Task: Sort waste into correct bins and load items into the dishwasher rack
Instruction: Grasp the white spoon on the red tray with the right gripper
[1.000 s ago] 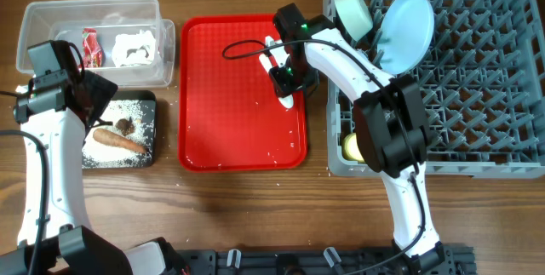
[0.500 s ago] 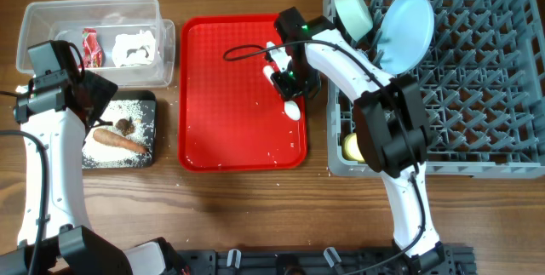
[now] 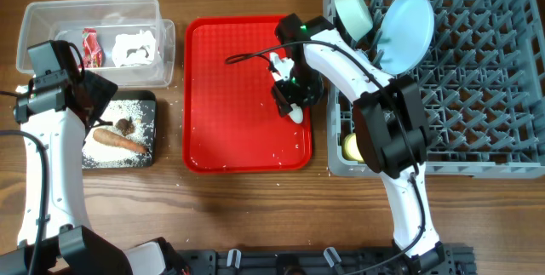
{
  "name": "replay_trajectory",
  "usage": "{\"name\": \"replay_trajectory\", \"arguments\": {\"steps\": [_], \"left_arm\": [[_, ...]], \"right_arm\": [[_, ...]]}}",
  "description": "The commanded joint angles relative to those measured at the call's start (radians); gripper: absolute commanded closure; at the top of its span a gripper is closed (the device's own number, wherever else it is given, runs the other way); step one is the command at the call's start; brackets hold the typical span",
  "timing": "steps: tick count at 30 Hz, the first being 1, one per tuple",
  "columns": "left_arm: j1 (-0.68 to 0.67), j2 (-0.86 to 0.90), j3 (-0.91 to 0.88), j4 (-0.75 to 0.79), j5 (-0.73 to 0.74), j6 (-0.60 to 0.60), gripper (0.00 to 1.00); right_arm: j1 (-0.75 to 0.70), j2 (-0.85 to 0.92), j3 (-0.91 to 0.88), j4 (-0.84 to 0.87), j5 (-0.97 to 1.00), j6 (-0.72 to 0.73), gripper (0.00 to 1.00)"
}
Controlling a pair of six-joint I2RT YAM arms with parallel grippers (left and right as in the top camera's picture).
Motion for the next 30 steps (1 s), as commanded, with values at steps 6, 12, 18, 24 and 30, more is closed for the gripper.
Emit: {"name": "replay_trajectory", "arguments": {"steps": [6, 12, 18, 24, 30], "left_arm": [[0.003, -0.003, 0.011, -0.001, -0.006, 0.016, 0.0], [0.003, -0.003, 0.011, -0.001, -0.006, 0.016, 0.0], [0.003, -0.003, 0.011, -0.001, -0.006, 0.016, 0.0], [0.003, -0.003, 0.011, -0.001, -0.006, 0.016, 0.0], [0.003, -0.003, 0.011, -0.001, -0.006, 0.016, 0.0]], "right_arm": [[-0.005, 0.039, -0.031, 0.03, -0.003, 0.05, 0.85], [-0.005, 0.039, -0.016, 0.042, -0.002, 0.049, 0.96], [-0.005, -0.031, 0.143, -0.016, 0.001, 0.05, 0.96], [-0.014, -0.265, 0.261, -0.045, 0.158, 0.143, 0.96], [-0.203, -0.49, 0.261, -0.195, 0.509, 0.665, 0.96]]}}
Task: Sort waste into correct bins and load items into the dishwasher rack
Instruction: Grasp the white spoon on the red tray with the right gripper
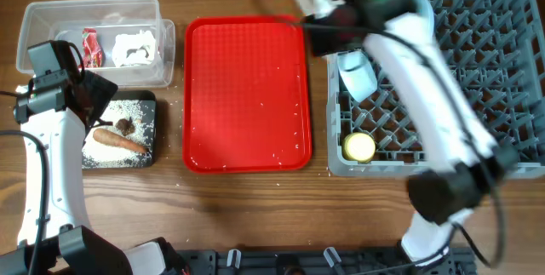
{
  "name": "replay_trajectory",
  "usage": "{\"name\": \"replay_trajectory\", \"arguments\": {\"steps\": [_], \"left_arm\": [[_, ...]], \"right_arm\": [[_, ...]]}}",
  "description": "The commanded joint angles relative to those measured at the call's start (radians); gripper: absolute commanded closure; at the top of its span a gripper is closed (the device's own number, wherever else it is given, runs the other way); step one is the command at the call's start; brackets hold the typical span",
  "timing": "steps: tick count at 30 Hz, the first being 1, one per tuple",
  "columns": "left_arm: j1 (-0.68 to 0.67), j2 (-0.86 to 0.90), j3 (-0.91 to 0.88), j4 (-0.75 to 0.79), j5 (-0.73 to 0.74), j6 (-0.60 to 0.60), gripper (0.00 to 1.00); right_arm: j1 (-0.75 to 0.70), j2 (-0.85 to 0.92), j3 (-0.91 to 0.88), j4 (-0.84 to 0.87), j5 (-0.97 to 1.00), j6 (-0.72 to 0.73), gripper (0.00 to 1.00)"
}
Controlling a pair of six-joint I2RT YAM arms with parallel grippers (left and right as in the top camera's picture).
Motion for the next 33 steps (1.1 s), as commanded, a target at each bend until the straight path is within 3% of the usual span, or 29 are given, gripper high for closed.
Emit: {"name": "replay_trajectory", "arguments": {"steps": [1, 5, 10, 19, 21, 23, 28, 33], "left_arm": [[0.003, -0.003, 0.011, -0.001, -0.006, 0.016, 0.0], [0.003, -0.003, 0.011, 0.0, -0.006, 0.016, 0.0], [0.003, -0.003, 0.011, -0.001, -0.006, 0.016, 0.0], [0.003, -0.003, 0.011, -0.001, -0.006, 0.016, 0.0], [0.003, -0.003, 0.011, 0.0, -0.006, 0.016, 0.0], [0.003, -0.003, 0.011, -0.001, -0.006, 0.016, 0.0], [0.003, -0.003, 0.011, -0.001, -0.006, 0.016, 0.0], [0.003, -0.003, 0.011, -0.001, -0.006, 0.016, 0.0]], "right_arm": [[-0.16, -0.058, 0.006, -0.094, 0.221, 0.473, 0.96], [-0.339, -0.056, -0.032, -0.216, 0.223, 0.858, 0.96], [-0.436, -0.055, -0.218, -0.198, 0.154, 1.088, 0.95], [-0.432, -0.055, -0.538, -0.004, -0.073, 1.088, 0.96], [-0.432, -0.055, -0.557, 0.001, -0.081, 1.085, 0.73], [-0.432, -0.056, -0.557, -0.003, -0.081, 1.073, 0.65], [-0.432, -0.076, -0.557, -0.016, -0.08, 1.029, 0.65], [-0.432, -0.219, -0.557, -0.109, -0.054, 0.926, 0.66]]}}
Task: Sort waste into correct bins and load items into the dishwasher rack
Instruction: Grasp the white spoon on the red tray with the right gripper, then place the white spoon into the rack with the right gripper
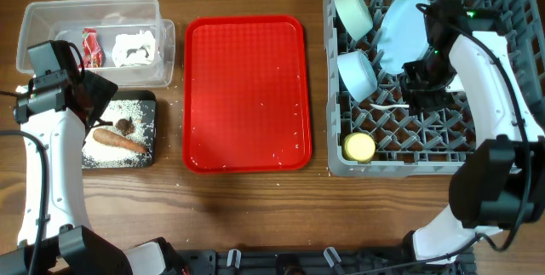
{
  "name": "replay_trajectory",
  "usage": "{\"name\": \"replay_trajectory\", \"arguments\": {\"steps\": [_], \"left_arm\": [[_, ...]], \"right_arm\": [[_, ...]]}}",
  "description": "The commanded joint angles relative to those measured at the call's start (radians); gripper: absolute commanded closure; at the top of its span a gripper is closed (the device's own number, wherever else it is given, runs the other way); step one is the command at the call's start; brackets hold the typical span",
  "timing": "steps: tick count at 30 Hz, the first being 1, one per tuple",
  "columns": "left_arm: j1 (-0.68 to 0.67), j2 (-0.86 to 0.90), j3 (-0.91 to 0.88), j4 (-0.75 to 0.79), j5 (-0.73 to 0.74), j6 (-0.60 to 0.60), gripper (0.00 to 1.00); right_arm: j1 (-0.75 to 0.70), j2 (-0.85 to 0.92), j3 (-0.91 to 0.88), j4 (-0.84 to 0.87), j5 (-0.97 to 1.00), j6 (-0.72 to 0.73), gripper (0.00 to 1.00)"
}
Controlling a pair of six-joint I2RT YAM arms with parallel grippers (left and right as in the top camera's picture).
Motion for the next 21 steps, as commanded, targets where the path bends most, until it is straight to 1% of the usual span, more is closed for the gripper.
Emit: {"name": "replay_trajectory", "arguments": {"steps": [1, 2, 3, 4, 5, 6, 7, 8, 11, 15, 16, 18, 19, 20, 21], "left_arm": [[0.003, -0.003, 0.011, 0.0, -0.006, 0.016, 0.0], [0.003, -0.003, 0.011, 0.0, -0.006, 0.016, 0.0], [0.003, -0.003, 0.011, 0.0, -0.006, 0.016, 0.0], [0.003, -0.003, 0.011, -0.001, -0.006, 0.016, 0.0], [0.003, -0.003, 0.011, -0.001, -0.006, 0.016, 0.0], [0.003, -0.003, 0.011, -0.001, -0.006, 0.016, 0.0], [0.003, -0.003, 0.011, -0.001, -0.006, 0.016, 0.0], [0.003, -0.003, 0.011, -0.001, -0.006, 0.016, 0.0], [0.003, -0.003, 0.011, 0.0, -0.006, 0.016, 0.0], [0.003, -0.003, 0.011, -0.001, -0.006, 0.016, 0.0], [0.003, -0.003, 0.011, -0.001, -0.006, 0.016, 0.0], [0.003, -0.003, 0.011, -0.001, -0.006, 0.016, 0.0], [0.003, -0.003, 0.011, -0.001, -0.006, 0.016, 0.0], [0.003, -0.003, 0.011, -0.001, -0.006, 0.016, 0.0], [0.003, -0.003, 0.011, -0.001, -0.006, 0.016, 0.0]], "right_arm": [[0.005, -0.172, -0.001, -0.066, 0.018, -0.109, 0.66], [0.007, -0.225, -0.001, -0.083, 0.018, -0.15, 0.66], [0.018, -0.289, -0.001, -0.088, 0.012, -0.232, 0.66], [0.035, -0.355, -0.001, -0.084, -0.011, -0.346, 0.5], [0.049, -0.398, -0.001, -0.082, -0.037, -0.444, 0.15], [0.071, -0.453, -0.001, -0.099, -0.05, -0.578, 0.0], [0.085, -0.491, -0.001, -0.121, -0.05, -0.651, 0.0], [0.089, -0.533, -0.001, -0.122, -0.049, -0.682, 0.0], [0.089, -0.594, -0.001, -0.117, -0.047, -0.682, 0.0], [0.089, -0.597, -0.001, -0.112, -0.051, -0.671, 0.0], [0.09, -0.596, -0.002, -0.082, -0.054, -0.628, 0.0], [0.09, -0.596, -0.002, -0.064, -0.039, -0.635, 0.01], [0.09, -0.596, -0.005, -0.02, -0.019, -0.692, 0.0], [0.09, -0.6, -0.013, 0.039, -0.025, -0.788, 0.0], [0.09, -0.61, -0.031, 0.138, -0.043, -0.932, 0.0]]}}
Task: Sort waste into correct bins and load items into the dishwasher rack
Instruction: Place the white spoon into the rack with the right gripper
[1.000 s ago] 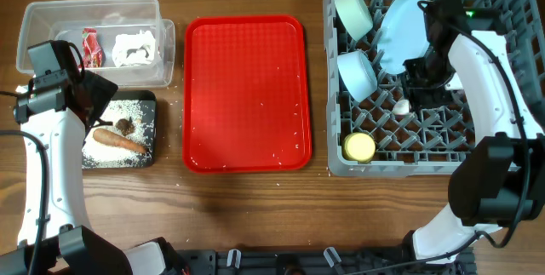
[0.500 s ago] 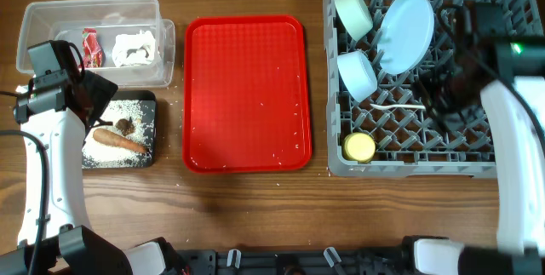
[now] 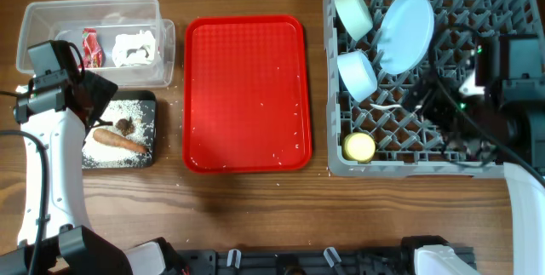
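Observation:
The red tray holds only crumbs. In the grey dishwasher rack stand a pale green cup, a light blue plate, a light blue bowl and a yellow-topped item. A white utensil lies across the rack's tines. My right gripper hovers over the rack just right of the utensil, apart from it, with nothing in it. My left gripper hangs over the black bin's corner; its fingers are hidden under the arm.
A clear bin at the back left holds a red wrapper and crumpled white paper. The black bin in front of it holds a carrot, a brown scrap and white grains. The table is wood.
My right arm has drawn back towards the right edge of the rack. The white utensil stays where it lay in the rack. The left arm has not moved.
My right gripper was shut on the white utensil at the red tray's right side. Then the arm was over the tray's far corner near the rack. Then it was over the rack's middle with the utensil lying on the tines. Now it is drawn back.

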{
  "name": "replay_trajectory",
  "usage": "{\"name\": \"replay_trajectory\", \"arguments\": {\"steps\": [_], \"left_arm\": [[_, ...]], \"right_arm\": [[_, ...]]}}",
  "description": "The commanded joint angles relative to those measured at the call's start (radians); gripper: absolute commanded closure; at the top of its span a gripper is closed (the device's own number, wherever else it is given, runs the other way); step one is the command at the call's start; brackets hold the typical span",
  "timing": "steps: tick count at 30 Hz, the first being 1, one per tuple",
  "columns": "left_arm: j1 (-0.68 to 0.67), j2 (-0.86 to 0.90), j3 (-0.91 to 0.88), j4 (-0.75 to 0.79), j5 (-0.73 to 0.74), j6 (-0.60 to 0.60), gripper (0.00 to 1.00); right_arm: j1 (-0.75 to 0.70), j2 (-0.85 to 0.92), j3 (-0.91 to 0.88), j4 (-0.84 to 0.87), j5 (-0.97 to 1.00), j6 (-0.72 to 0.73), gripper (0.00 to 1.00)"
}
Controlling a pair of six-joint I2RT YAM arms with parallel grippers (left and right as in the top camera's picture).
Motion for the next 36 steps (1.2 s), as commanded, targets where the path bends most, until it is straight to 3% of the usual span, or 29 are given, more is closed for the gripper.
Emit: {"name": "replay_trajectory", "arguments": {"steps": [1, 4, 12, 15, 24, 28, 36], "left_arm": [[0.003, -0.003, 0.011, 0.0, -0.006, 0.016, 0.0], [0.003, -0.003, 0.011, 0.0, -0.006, 0.016, 0.0], [0.003, -0.003, 0.011, 0.0, -0.006, 0.016, 0.0], [0.003, -0.003, 0.011, 0.0, -0.006, 0.016, 0.0], [0.003, -0.003, 0.011, 0.0, -0.006, 0.016, 0.0], [0.003, -0.003, 0.011, 0.0, -0.006, 0.016, 0.0], [0.003, -0.003, 0.011, 0.0, -0.006, 0.016, 0.0]], "right_arm": [[0.002, -0.034, -0.055, 0.229, -0.032, -0.376, 0.0], [0.001, -0.124, -0.233, 0.553, -0.077, -0.586, 0.0], [-0.016, -0.488, -0.991, 1.326, -0.121, -0.584, 0.0], [-0.016, -0.656, -1.234, 1.485, -0.12, -0.584, 0.0], [-0.016, -1.012, -1.565, 1.629, -0.099, -0.587, 0.0], [-0.015, -1.096, -1.565, 1.433, -0.092, -0.591, 0.0], [-0.015, -1.222, -1.565, 1.44, -0.09, -0.594, 0.0]]}}
